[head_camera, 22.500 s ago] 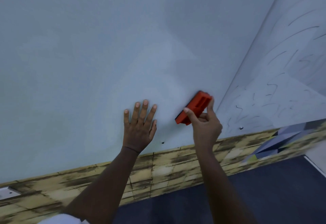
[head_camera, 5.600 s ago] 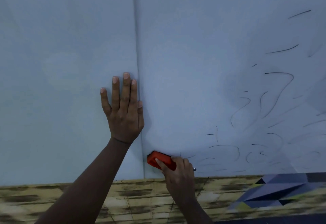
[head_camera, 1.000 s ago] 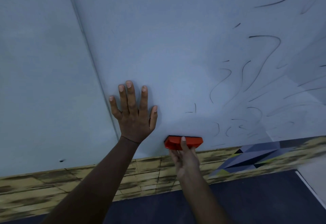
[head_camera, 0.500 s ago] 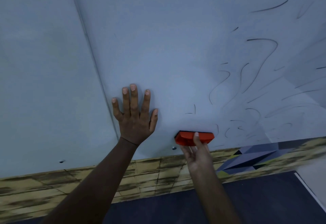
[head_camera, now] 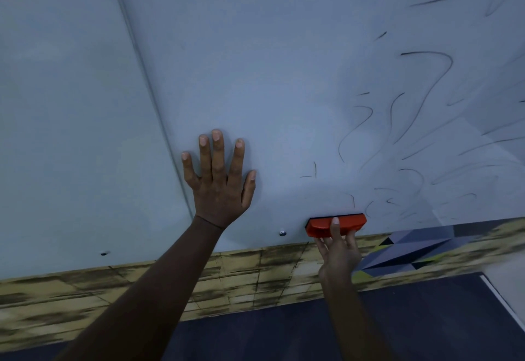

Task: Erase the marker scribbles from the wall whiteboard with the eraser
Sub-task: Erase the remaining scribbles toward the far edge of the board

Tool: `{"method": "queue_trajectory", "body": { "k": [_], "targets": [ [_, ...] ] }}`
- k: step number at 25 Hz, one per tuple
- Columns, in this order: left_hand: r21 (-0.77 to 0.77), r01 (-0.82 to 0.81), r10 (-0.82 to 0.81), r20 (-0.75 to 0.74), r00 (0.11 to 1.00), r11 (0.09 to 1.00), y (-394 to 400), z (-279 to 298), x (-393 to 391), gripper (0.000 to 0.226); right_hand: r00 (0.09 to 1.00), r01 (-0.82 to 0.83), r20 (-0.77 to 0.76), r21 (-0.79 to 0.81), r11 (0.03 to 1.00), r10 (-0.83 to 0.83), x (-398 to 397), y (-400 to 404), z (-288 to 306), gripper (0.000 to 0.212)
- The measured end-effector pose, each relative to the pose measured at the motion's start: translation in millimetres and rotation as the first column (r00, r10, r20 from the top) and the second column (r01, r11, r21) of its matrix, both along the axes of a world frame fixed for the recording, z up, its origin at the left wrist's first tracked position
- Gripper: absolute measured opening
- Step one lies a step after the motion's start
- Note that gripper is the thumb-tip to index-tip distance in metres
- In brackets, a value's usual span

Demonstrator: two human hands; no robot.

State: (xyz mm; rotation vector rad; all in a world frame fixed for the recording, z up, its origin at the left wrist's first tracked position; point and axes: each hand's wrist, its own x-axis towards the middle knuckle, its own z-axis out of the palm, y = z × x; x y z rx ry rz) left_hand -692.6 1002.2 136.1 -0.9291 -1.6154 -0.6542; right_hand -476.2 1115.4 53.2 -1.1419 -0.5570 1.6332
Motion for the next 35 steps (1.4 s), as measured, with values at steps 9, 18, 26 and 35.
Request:
{"method": "queue_trajectory", "body": {
  "k": [9, 18, 26, 35],
  "targets": [
    [-0.048, -0.03, 0.028, -0.041, 0.999, 0.998, -0.6, -5.6, -3.6, 0.069, 0.992, -0.122, -0.071, -0.239, 0.963, 0.108, 9.6, 15.3, -21.2, 0.056],
    [-0.045, -0.036, 0.034, -0.048, 0.998, 0.998, 0.2, -5.9, -4.2, 0.066, 0.78, -0.369, 0.56, 0.772, 0.517, -0.278, -46.1, -52.2, 32.5, 0.069],
    [-0.056, -0.038, 0.034, -0.061, 0.998, 0.998, -3.3, -3.3, -2.8, 0.065, 0.666, -0.431, 0.643, 0.746, 0.508, -0.378, -0.8, 3.2, 15.8, 0.068],
    [-0.045, -0.037, 0.034, -0.061, 0.998, 0.998, -2.9, -5.4, -3.3, 0.065, 0.968, -0.184, -0.222, -0.298, 0.937, 0.119, 45.9, 56.9, -6.7, 0.061]
  ]
}}
